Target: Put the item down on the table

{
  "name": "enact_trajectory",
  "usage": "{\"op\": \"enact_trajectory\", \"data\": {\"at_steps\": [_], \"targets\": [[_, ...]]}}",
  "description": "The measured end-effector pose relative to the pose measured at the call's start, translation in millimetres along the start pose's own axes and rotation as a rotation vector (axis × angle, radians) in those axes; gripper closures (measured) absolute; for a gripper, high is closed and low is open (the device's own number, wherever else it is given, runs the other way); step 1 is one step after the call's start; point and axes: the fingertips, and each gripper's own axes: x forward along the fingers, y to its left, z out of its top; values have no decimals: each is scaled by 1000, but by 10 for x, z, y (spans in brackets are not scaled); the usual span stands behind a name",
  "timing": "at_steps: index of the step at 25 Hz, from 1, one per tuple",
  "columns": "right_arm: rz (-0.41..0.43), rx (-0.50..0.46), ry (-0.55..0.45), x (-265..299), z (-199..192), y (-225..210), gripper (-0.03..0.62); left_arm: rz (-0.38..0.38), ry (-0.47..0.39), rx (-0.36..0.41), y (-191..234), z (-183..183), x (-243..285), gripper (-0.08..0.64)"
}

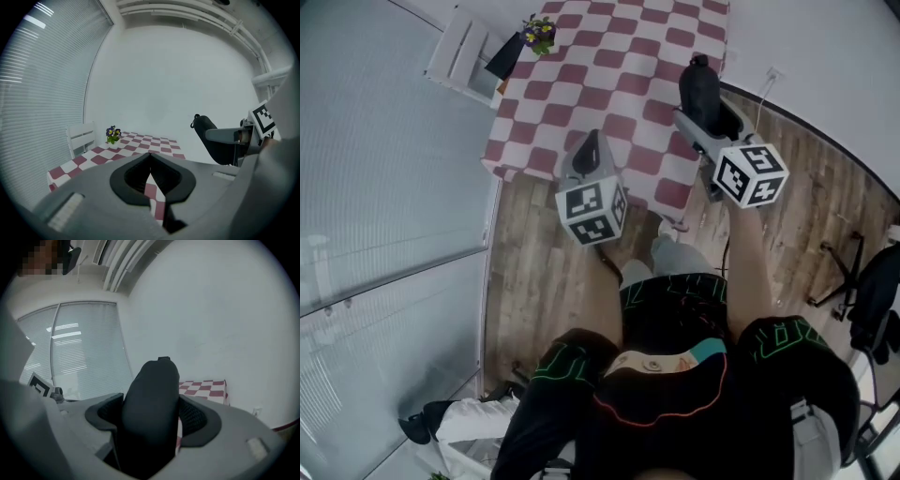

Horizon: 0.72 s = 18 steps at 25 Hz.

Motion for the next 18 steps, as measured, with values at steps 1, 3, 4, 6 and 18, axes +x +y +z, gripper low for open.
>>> {"op": "enact_trajectory", "data": {"at_steps": [1, 3, 4, 6, 18], "targets": [[11, 6, -1, 46, -1, -8, 221, 4, -1, -1, -10, 13, 4, 551], [31, 3, 2, 128, -5, -2, 221, 9, -4, -7, -11, 34, -2, 551], [39, -3, 8, 156, -17, 10, 221, 15, -3, -9, 7, 35, -13, 551], [51, -10, 18, 199, -40, 30, 221, 35, 3, -14, 69, 34, -36, 551], [34, -86, 144, 690, -366, 92, 221, -8, 76, -53, 285, -165, 378, 551]]}}
